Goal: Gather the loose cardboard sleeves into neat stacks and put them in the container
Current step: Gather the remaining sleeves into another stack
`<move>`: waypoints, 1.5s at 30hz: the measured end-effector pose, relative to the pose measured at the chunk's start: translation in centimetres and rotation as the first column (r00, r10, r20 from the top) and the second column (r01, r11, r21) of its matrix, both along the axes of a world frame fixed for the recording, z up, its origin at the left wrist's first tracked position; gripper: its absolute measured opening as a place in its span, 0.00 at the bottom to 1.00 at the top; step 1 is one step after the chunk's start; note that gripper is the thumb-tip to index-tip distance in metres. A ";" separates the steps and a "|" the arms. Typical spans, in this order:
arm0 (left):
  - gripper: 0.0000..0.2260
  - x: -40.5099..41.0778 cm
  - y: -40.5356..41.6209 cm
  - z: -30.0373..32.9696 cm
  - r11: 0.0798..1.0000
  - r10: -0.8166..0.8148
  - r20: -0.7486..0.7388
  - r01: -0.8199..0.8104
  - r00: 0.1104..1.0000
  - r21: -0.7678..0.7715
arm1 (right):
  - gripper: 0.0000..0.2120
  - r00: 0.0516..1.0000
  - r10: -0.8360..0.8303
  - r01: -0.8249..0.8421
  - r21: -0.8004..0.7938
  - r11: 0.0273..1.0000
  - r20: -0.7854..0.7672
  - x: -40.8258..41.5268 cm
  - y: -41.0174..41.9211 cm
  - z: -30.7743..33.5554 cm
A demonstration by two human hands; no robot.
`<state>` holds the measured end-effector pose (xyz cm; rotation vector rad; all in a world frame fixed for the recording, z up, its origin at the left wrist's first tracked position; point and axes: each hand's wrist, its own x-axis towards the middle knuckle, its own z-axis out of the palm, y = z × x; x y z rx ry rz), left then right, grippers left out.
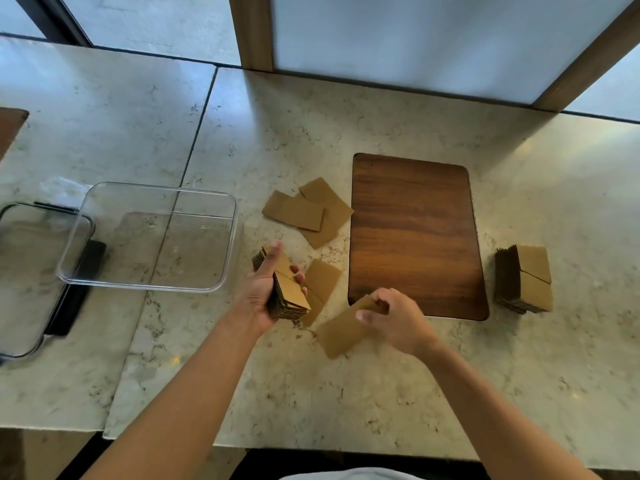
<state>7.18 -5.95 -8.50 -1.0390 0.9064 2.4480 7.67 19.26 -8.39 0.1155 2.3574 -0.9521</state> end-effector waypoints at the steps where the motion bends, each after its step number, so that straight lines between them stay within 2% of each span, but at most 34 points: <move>1: 0.21 0.1 0.0 0.0 1.000 0.000 0.002 0.000 1.000 0.004 | 0.07 0.993 -0.115 0.117 -0.105 0.988 0.027 -0.3 0.4 0.3; 3: 0.20 0.1 0.2 0.1 1.000 0.004 -0.007 -0.004 1.000 0.014 | 0.07 0.931 -0.347 0.365 -0.298 0.882 0.113 -1.2 0.6 1.1; 5: 0.20 0.2 0.7 0.0 1.000 -0.005 -0.016 0.005 1.000 0.028 | 0.10 0.847 -0.478 0.529 -0.449 0.720 0.231 -1.9 0.1 1.8; 7: 0.20 0.2 1.4 0.0 0.999 -0.017 -0.043 0.019 0.999 0.046 | 0.16 0.791 -0.517 0.604 -0.558 0.570 0.328 -2.4 -0.7 2.3; 9: 0.20 0.1 2.1 -0.1 0.995 -0.017 -0.106 0.027 0.994 0.091 | 0.24 0.787 -0.496 0.607 -0.606 0.515 0.367 -2.8 -1.4 2.9; 11: 0.23 0.0 2.5 -0.2 0.993 -0.017 -0.186 0.038 0.982 0.109 | 0.31 0.828 -0.424 0.558 -0.619 0.553 0.367 -3.0 -2.0 3.1; 13: 0.24 -0.1 2.8 -0.3 0.994 -0.004 -0.224 0.028 0.975 0.103 | 0.32 0.877 -0.336 0.481 -0.643 0.596 0.345 -3.0 -2.4 3.2; 16: 0.25 -0.4 3.1 0.0 0.995 0.011 -0.198 0.010 0.980 0.104 | 0.25 0.962 -0.202 0.273 -0.675 0.686 0.183 -3.1 -2.7 3.2; 19: 0.25 -0.5 3.1 0.3 0.997 0.010 -0.152 0.001 0.988 0.071 | 0.16 0.988 -0.147 0.098 -0.563 0.821 -0.043 -3.6 -2.8 3.5; 21: 0.23 -0.4 3.0 0.4 0.981 0.044 -0.152 -0.014 0.987 0.193 | 0.14 0.979 -0.096 -0.002 -0.474 0.880 -0.182 -4.0 -2.4 3.5; 23: 0.21 -0.4 2.9 0.4 0.948 0.071 -0.140 -0.023 0.988 0.316 | 0.15 0.964 -0.103 -0.034 -0.499 0.866 -0.246 -4.3 -2.0 3.3; 24: 0.21 -0.4 2.9 0.5 0.943 0.062 -0.138 -0.012 0.988 0.332 | 0.17 0.962 -0.131 -0.028 -0.560 0.828 -0.240 -4.4 -1.9 3.3; 26: 0.23 -0.3 2.9 0.6 0.961 -0.012 -0.154 0.054 0.988 0.270 | 0.20 0.959 -0.161 -0.026 -0.641 0.767 -0.231 -4.6 -1.8 3.1; 30: 0.26 -0.5 3.5 1.1 0.978 -0.206 -0.173 0.210 0.963 0.001 | 0.25 0.953 -0.182 -0.013 -0.628 0.778 -0.244 -5.0 -2.2 2.5; 34: 0.25 -0.9 4.1 1.7 0.983 -0.181 -0.170 0.175 0.969 -0.051 | 0.32 0.971 -0.226 0.120 -0.677 0.726 -0.070 -4.9 -2.7 2.0; 36: 0.23 -1.0 4.1 1.7 0.995 -0.101 -0.174 0.100 0.980 -0.016 | 0.29 0.957 -0.286 0.246 -0.678 0.693 0.056 -4.9 -3.0 2.1; 39: 0.27 -0.7 4.1 1.3 0.993 0.012 -0.150 0.005 0.989 0.114 | 0.20 0.834 -0.519 0.498 -0.662 0.560 0.189 -5.0 -4.0 2.1; 40: 0.29 -0.6 4.3 1.2 0.993 0.021 -0.151 -0.003 0.988 0.118 | 0.21 0.778 -0.589 0.564 -0.658 0.500 0.219 -5.1 -4.5 2.0; 42: 0.31 -0.3 4.6 1.0 1.000 0.006 -0.167 -0.002 0.986 0.021 | 0.30 0.695 -0.643 0.646 -0.670 0.365 0.321 -5.2 -5.6 1.7; 43: 0.32 -0.3 4.8 1.0 0.999 -0.007 -0.183 -0.003 0.983 -0.053 | 0.32 0.684 -0.637 0.666 -0.661 0.347 0.355 -5.3 -6.2 1.7; 44: 0.32 -0.4 5.0 1.0 0.993 -0.015 -0.204 -0.010 0.979 -0.119 | 0.28 0.702 -0.627 0.661 -0.639 0.394 0.339 -5.5 -6.9 1.7; 45: 0.30 -0.5 5.1 0.9 0.986 -0.014 -0.218 -0.022 0.976 -0.164 | 0.22 0.744 -0.611 0.628 -0.592 0.505 0.269 -5.7 -7.5 1.8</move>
